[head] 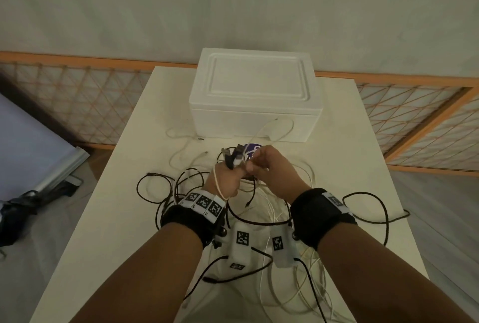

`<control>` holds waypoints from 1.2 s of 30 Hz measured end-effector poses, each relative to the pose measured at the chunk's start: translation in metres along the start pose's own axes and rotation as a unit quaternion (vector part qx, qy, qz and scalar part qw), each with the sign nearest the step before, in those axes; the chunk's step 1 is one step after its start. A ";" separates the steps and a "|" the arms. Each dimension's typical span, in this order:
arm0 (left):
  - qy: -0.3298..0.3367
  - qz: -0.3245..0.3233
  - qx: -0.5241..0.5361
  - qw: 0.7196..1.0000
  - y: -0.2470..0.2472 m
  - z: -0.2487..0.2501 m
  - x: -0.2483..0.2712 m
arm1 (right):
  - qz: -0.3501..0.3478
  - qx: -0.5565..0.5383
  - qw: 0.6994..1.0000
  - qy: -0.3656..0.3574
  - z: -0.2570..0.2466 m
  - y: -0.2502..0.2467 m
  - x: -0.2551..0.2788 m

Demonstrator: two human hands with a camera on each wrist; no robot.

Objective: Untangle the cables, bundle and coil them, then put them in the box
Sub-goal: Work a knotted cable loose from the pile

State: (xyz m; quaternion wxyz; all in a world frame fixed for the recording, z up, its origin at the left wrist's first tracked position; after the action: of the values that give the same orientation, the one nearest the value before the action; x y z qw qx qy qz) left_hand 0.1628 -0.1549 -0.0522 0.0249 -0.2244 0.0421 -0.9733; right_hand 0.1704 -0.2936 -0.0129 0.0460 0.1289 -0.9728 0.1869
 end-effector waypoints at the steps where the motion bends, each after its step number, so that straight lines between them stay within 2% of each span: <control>1: -0.006 -0.002 0.019 1.000 -0.002 0.001 0.001 | -0.018 0.027 0.999 -0.001 0.007 0.003 0.001; 4: -0.008 -0.004 0.007 1.000 -0.005 0.005 0.006 | -0.027 0.123 0.991 -0.046 0.017 0.009 0.000; 6: 0.022 -0.007 -0.031 0.999 -0.010 0.013 0.011 | -0.012 0.202 0.977 -0.065 0.020 0.008 -0.004; 9: 0.043 0.001 -0.008 0.999 -0.023 0.016 0.011 | -0.026 0.257 0.965 -0.041 0.025 0.003 -0.011; 12: 0.010 0.015 0.072 0.997 -0.035 0.012 0.010 | -0.028 0.254 0.966 -0.028 0.023 0.000 -0.010; 15: -0.006 0.001 0.115 0.993 -0.034 0.010 0.013 | -0.044 0.241 0.969 0.014 0.026 0.000 -0.005; 18: 0.010 0.020 0.128 0.992 -0.042 0.014 0.012 | -0.046 0.329 0.943 0.011 0.036 -0.009 0.000; 20: 0.013 0.037 0.154 0.987 -0.056 0.017 0.007 | -0.038 0.370 0.927 0.040 0.043 -0.022 0.005; 23: -0.003 0.033 0.156 0.987 -0.068 0.015 0.002 | -0.031 0.325 0.941 0.090 0.052 -0.031 0.009; 25: -0.021 0.022 0.122 0.992 -0.061 0.009 0.003 | 0.005 0.312 0.950 0.027 0.044 -0.024 0.008; 27: -0.027 0.018 0.119 0.992 -0.049 0.003 0.006 | 0.031 0.361 0.929 -0.070 0.032 -0.011 0.005; 29: -0.029 0.012 0.140 0.990 -0.043 0.001 0.008 | -0.016 0.383 0.918 -0.103 0.025 0.001 0.003; 31: -0.031 0.010 0.148 0.989 -0.042 -0.002 0.008 | -0.058 0.373 0.923 -0.068 0.026 0.000 0.001; 34: -0.038 0.004 0.134 0.990 -0.042 -0.010 0.008 | -0.049 0.344 0.938 -0.005 0.031 -0.014 -0.002; 36: -0.044 -0.018 0.095 0.994 -0.035 -0.016 0.010 | -0.044 0.332 0.942 0.002 0.029 -0.019 -0.003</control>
State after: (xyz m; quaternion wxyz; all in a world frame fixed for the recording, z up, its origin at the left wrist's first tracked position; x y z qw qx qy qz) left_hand 0.1460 -0.1194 -0.0588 0.0305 -0.2643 -0.0561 -0.9623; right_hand 0.1771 -0.3206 -0.0336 0.0110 0.1789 -0.8488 0.4974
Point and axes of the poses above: each hand's wrist, its own x-axis away from the middle knuckle, its own y-axis out of the palm, z = x × y, the point moved 3 cm from there along -x, towards the middle knuckle
